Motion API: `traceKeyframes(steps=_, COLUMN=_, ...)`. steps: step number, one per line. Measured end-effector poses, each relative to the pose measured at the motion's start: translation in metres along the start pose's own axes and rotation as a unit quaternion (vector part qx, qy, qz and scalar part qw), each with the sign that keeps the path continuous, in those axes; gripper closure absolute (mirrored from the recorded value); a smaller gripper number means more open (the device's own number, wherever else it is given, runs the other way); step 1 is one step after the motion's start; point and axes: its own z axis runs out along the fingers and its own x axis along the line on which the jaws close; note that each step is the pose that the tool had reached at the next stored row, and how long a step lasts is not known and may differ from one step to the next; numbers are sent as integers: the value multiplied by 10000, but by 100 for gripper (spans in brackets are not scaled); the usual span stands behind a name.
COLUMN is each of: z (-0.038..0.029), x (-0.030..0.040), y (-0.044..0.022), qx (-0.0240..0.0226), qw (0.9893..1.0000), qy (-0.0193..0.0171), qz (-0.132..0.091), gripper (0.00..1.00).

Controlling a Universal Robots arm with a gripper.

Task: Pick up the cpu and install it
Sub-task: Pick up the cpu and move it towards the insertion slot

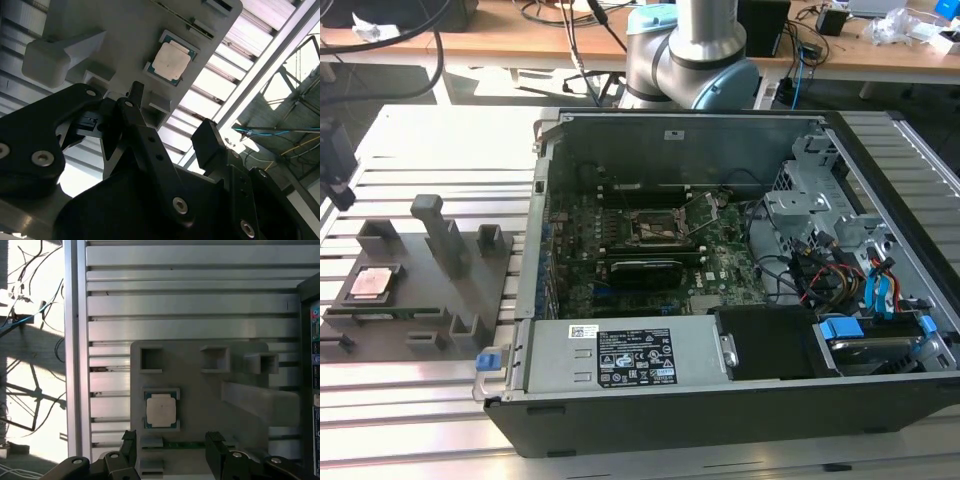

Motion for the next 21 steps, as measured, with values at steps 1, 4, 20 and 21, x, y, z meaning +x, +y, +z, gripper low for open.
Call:
traceKeyframes(steps=1, z=5, x=0, y=0, qx=0, qw=10000, qy=0, qz=0, gripper=34)
traceKeyframes(steps=4, z=23, x=1, y=0, qx=0, qw=10000, qy=0, qz=0, gripper=34)
traceKeyframes(steps=20, z=124, x=3, y=0, qx=0, qw=10000, qy=0, qz=0, gripper=34)
traceKeyframes(steps=21, z=128, x=3, y=-1, qx=0, qw=10000, qy=0, qz=0, gripper=34)
